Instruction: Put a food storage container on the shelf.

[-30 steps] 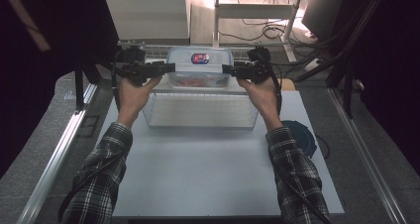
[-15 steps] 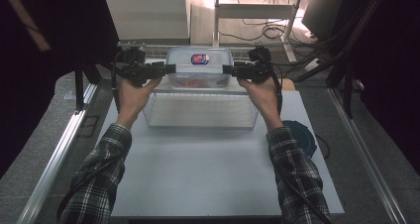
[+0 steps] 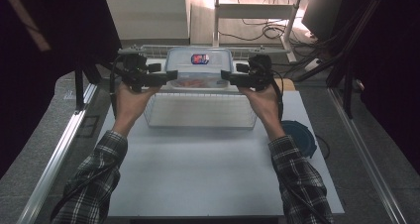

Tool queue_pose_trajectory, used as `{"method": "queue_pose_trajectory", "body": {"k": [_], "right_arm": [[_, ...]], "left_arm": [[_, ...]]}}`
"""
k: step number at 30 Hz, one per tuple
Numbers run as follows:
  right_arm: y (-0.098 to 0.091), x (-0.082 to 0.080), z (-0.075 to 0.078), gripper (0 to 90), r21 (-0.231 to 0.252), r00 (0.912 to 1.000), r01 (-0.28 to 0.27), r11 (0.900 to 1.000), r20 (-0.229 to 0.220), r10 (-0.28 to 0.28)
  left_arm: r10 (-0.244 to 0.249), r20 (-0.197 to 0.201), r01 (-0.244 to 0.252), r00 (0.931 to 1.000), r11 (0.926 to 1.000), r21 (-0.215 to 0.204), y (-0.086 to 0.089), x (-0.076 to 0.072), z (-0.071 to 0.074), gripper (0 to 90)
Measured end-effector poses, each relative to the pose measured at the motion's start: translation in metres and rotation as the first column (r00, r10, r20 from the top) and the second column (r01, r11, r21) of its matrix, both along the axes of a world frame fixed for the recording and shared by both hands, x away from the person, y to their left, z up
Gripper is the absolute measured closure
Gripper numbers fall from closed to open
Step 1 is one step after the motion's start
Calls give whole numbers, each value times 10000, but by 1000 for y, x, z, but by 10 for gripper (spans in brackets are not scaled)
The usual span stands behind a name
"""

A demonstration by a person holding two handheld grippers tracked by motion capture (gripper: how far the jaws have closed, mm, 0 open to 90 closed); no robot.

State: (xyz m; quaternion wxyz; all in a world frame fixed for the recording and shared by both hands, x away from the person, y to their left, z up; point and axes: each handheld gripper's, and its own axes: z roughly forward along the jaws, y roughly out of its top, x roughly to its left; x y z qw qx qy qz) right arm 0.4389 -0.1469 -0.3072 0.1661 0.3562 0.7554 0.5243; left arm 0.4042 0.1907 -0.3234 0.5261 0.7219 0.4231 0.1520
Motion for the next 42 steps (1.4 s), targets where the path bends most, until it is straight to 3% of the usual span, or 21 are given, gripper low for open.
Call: {"method": "queue_pose_trajectory", "body": {"k": [4, 8, 14, 19, 32, 35, 38, 42], "right_arm": [[2, -12, -5, 216, -238, 9995, -232, 9994, 208, 237], [3, -24, -12, 143, -576, 9986, -396, 9976, 331, 416], [0, -40, -26, 81, -946, 9970, -715, 9929, 219, 739], [-5, -53, -38, 58, -1016, 9953, -943, 9903, 120, 960], [-15, -88, -61, 27, -1522, 9899, -1259, 9803, 452, 1341], [-18, -93, -66, 26, -1487, 9889, -1328, 9799, 472, 1412], [-22, -98, -72, 22, -1485, 9884, -1363, 9795, 460, 1446], [-29, -103, -80, 15, -1379, 9896, -1327, 9815, 380, 1391]], "left_arm": [[-473, -52, 473, 9989, 9989, -15, -5, -13, -11, 123], [-806, -74, 808, 9967, 9963, 296, -10, -28, -21, 92], [-1139, 21, 1137, 9935, 9925, 442, -14, -52, -35, 69], [-1159, 313, 1128, 9928, 9897, 881, -14, -72, -49, 60], [-1318, 356, 1270, 9906, 9853, 1142, -11, -117, -83, 47], [-1367, 430, 1289, 9897, 9802, 1500, -12, -127, -92, 42], [-1345, 450, 1269, 9899, 9816, 1426, -11, -134, -99, 40], [-1447, 142, 1417, 9894, 9814, 1292, -10, -140, -113, 55]]}}
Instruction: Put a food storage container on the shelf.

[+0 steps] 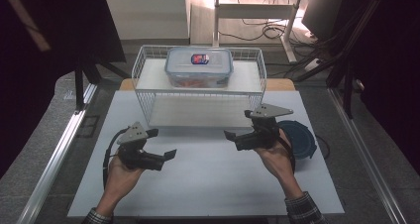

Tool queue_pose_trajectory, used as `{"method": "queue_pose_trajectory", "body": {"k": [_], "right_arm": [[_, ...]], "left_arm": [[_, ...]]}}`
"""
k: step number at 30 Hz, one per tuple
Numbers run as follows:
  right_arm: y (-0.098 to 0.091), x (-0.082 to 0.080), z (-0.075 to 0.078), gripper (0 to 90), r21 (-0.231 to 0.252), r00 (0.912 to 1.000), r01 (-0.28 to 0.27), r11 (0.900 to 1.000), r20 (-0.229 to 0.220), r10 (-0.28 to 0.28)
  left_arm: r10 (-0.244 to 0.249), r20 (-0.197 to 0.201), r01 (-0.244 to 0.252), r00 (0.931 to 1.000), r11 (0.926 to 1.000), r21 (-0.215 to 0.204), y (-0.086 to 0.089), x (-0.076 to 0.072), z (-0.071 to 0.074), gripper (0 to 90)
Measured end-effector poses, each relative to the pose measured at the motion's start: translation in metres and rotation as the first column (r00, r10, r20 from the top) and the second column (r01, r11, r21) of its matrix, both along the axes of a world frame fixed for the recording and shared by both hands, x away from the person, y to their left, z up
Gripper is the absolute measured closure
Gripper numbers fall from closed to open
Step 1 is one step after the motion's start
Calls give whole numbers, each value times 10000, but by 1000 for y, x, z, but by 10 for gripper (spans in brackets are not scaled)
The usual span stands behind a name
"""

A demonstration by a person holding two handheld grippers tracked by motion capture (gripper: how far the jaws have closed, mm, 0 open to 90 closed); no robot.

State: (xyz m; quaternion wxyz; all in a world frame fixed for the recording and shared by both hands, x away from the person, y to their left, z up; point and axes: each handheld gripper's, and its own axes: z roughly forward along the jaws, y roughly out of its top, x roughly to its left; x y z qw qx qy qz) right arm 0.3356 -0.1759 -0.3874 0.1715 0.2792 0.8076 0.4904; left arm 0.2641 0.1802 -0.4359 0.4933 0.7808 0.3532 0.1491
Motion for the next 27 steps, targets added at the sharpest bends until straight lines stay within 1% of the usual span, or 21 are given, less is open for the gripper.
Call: {"method": "queue_pose_trajectory", "body": {"k": [5, 7, 8, 10, 11, 12, 17, 18, 22, 27], "right_arm": [[-9, -7, -11, 4, 133, 9999, 147, 9998, -77, -146], [-11, -10, -16, 0, 55, 9997, 207, 9998, -150, -206], [-13, -11, -17, 0, 47, 9995, 262, 9996, -167, -261], [-17, -16, -23, 0, 123, 9994, 235, 9996, -256, -231], [-17, -16, -23, 0, 123, 9994, 235, 9996, -256, -231], [-19, -19, -26, 0, 126, 9993, 278, 9995, -259, -275], [-22, -26, -33, 0, 123, 9987, 337, 9994, -392, -332], [-23, -30, -37, 0, 99, 9982, 325, 9994, -511, -319], [-24, -36, -42, 1, 62, 9978, 348, 9994, -561, -344], [-27, -45, -53, 1, -155, 9971, 427, 9990, -622, -436]], "left_arm": [[83, 15, -83, 10000, 9999, 77, -1, -10, -16, 56], [141, -37, -140, 9999, 9995, 292, -2, -12, -21, 56], [217, 24, -218, 9998, 9991, 376, -2, -14, -23, 57], [201, 47, -203, 9998, 9992, 333, -2, -17, -27, 56], [201, 21, -202, 9998, 9994, 287, -2, -18, -28, 56], [217, 44, -218, 9998, 9993, 294, -2, -20, -29, 56], [285, 136, -290, 9995, 9990, 352, -2, -29, -33, 56], [296, 130, -300, 9995, 9990, 325, -1, -32, -34, 61], [291, -61, -289, 9996, 9992, 277, 1, -37, -40, 61], [398, -89, -392, 9992, 9972, 644, 2, -43, -50, 62]]}}
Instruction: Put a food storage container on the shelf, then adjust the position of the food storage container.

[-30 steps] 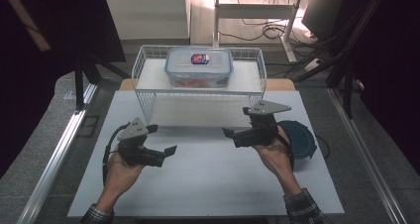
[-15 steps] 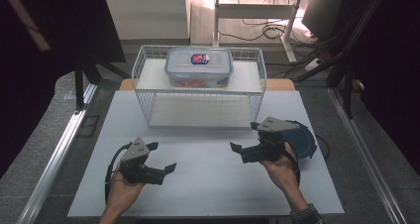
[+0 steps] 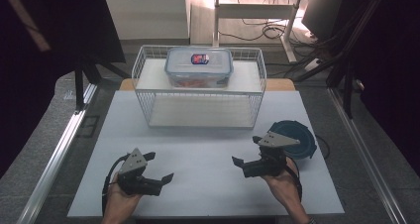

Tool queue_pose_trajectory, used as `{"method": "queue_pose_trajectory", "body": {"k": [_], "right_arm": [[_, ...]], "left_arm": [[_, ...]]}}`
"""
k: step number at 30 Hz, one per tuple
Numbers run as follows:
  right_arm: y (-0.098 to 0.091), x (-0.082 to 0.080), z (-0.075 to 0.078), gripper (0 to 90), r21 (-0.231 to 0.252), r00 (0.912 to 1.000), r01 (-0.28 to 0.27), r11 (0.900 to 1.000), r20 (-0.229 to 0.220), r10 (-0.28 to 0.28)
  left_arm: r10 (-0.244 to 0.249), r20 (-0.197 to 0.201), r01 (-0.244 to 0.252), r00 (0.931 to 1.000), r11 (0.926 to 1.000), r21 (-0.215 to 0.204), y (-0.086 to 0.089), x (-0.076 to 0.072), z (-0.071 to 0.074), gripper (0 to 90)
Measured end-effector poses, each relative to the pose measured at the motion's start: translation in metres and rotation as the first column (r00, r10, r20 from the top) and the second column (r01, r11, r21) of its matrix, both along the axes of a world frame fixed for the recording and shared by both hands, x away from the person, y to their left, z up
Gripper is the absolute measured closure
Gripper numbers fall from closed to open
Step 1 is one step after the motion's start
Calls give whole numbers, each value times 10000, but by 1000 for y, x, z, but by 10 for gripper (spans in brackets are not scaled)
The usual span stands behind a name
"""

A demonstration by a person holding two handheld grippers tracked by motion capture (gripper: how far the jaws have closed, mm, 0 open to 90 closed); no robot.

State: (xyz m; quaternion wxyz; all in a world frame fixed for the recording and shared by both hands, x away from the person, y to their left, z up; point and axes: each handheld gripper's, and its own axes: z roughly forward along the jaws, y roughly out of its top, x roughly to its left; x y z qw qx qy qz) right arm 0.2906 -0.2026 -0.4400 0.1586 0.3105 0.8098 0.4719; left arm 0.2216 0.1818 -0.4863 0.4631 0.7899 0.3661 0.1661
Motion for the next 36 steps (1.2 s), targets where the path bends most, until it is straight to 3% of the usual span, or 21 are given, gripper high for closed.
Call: {"method": "queue_pose_trajectory", "body": {"k": [6, 12, 18, 21, 25, 29, 34, 36], "right_arm": [[-6, -10, -13, 2, 23, 9994, 347, 9994, -29, -347], [-8, -15, -27, 2, -2, 9993, 330, 9995, -167, -330], [-9, -15, -40, 2, -477, 9985, 422, 9980, -337, -438], [-9, -14, -43, 0, -669, 9978, 488, 9966, -416, -516], [-9, -12, -43, 0, -982, 9966, 672, 9929, -401, -714], [-17, -7, -40, 0, -936, 9920, 1149, 9890, -415, -1192], [-39, 4, -28, 5, -799, 9839, 1596, 9839, -684, -1651], [-52, 9, -23, 77, -541, 9780, 1880, 9807, -819, -1920]], "left_arm": [[117, -93, -117, 9999, 9999, 25, 3, -8, -12, 61], [220, -237, -217, 9995, 9997, 110, 5, -14, -23, 59], [296, -281, -278, 9992, 9978, 600, 6, -16, -32, 58], [338, -298, -322, 9990, 9980, 537, 8, -15, -33, 59], [419, -291, -406, 9987, 9982, 441, 10, -14, -33, 59], [393, -333, -381, 9987, 9986, 368, 11, -14, -34, 59], [318, -296, -306, 9991, 9987, 402, 9, -13, -34, 60], [281, -226, -271, 9994, 9987, 438, 9, -13, -34, 61]]}}
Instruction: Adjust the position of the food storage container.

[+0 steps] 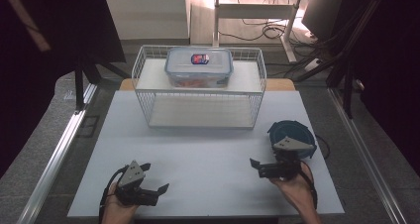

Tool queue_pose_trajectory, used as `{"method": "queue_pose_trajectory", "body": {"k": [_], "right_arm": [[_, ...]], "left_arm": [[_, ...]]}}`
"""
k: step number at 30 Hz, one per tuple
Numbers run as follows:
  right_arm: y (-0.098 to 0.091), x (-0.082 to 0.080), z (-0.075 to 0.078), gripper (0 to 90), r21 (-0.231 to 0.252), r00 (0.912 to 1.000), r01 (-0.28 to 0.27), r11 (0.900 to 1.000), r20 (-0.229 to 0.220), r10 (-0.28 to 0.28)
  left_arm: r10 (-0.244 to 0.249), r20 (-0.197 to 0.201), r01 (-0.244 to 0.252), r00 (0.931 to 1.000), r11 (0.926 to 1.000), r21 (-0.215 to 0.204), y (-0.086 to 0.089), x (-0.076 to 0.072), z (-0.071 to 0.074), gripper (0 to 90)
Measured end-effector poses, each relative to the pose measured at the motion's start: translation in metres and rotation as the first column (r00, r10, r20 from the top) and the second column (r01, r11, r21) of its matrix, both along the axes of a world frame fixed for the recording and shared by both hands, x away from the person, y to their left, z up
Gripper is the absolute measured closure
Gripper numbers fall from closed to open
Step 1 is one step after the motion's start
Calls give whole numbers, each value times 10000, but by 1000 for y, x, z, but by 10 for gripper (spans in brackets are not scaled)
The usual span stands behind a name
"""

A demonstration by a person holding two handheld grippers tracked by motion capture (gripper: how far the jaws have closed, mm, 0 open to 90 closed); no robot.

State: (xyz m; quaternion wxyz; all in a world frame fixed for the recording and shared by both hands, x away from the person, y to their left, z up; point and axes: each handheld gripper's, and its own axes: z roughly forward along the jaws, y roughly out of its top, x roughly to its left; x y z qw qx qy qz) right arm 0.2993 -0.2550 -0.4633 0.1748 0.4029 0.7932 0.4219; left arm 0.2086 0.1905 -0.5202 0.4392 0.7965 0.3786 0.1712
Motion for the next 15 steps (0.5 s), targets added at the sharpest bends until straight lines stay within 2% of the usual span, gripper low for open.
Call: {"method": "queue_pose_trajectory", "body": {"k": [3, 6, 7, 9, 13, 14, 15], "right_arm": [[-21, 7, 5, 240, 92, 9987, 502, 9987, -65, -501], [-41, 15, 7, 403, 250, 9970, 768, 9967, -65, -767], [-52, 20, 8, 475, 156, 9953, 968, 9952, -100, -966], [-56, 22, 8, 497, 49, 9942, 1067, 9943, -109, -1067], [-72, 32, 11, 544, -429, 9844, 1758, 9835, 57, -1758], [-80, 37, 13, 628, -545, 9775, 2108, 9760, 101, -2106], [-80, 37, 13, 628, -545, 9775, 2108, 9760, 101, -2106]], "left_arm": [[-41, 19, 41, 10000, 10000, 39, -1, 0, 0, 61], [-82, 0, 82, 10000, 9999, 79, -2, 1, -1, 62], [-96, -15, 96, 10000, 9999, 86, -3, 1, -1, 62], [-124, -33, 124, 9999, 9999, 103, -3, 2, -1, 62], [-134, 11, 133, 9999, 9998, 178, -5, 2, -2, 62], [-137, 29, 137, 9999, 9997, 185, -5, 2, -2, 62], [-137, 29, 137, 9999, 9997, 185, -5, 2, -2, 63]]}}
